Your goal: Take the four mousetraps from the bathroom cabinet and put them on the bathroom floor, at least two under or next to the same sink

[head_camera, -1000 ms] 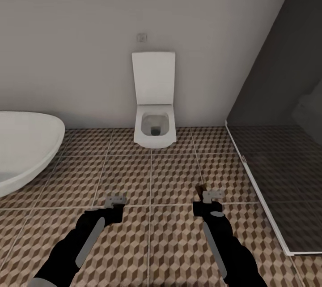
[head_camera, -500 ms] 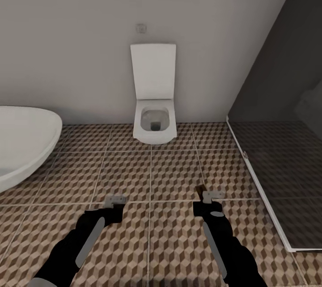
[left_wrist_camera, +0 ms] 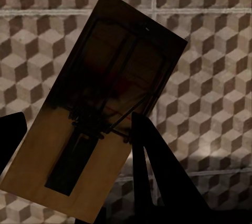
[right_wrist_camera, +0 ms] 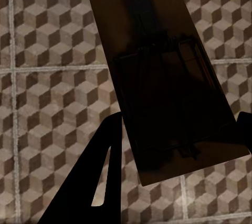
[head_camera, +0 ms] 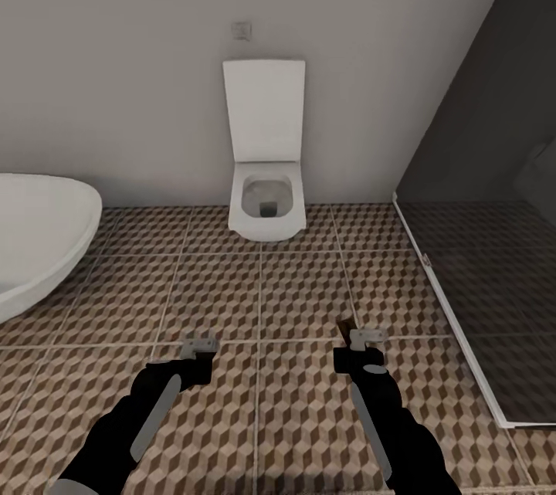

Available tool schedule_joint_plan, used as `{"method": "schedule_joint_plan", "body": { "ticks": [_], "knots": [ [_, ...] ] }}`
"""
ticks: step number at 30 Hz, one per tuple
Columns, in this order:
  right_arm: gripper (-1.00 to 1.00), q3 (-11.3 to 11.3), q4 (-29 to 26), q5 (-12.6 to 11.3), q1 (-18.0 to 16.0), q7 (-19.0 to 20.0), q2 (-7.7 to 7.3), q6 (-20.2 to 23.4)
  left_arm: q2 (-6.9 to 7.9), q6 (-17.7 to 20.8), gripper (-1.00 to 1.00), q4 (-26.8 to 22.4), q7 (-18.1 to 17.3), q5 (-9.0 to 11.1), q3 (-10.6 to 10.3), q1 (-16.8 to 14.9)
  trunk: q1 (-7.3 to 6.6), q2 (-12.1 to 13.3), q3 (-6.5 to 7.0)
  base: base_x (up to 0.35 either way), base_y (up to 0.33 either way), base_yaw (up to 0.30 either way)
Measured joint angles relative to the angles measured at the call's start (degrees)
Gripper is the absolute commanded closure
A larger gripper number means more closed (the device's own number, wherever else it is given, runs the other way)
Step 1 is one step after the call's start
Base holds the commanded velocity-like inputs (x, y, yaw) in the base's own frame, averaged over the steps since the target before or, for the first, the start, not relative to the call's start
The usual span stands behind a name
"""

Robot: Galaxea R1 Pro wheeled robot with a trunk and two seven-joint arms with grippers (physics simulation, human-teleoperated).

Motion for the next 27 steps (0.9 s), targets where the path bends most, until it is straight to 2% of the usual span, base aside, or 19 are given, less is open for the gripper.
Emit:
{"method": "schedule_joint_plan", "body": {
  "ticks": [2, 10, 27],
  "knots": [
    [1.0, 0.0, -0.01, 0.0, 0.01, 0.03, 0.0, 0.0, 0.0, 0.0, 1.0, -0.02, 0.0, -0.01, 0.0, 0.0, 0.44, -0.8, -0.54, 0.0, 0.0, 0.0],
    [1.0, 0.01, 0.0, 0.01, 0.0, 0.05, 0.0, 0.01, 0.0, 0.0, 1.0, -0.07, 0.0, 0.0, -0.05, 0.0, 0.45, -0.82, -1.28, 0.0, 0.0, 0.0],
    [1.0, 0.0, 0.0, 0.0, 0.0, 0.06, 0.0, 0.0, 0.0, 0.0, 1.0, 0.04, 0.0, 0.05, -0.05, 0.0, 4.17, -7.62, -5.87, 0.0, 0.0, 0.0]
  ]
}}
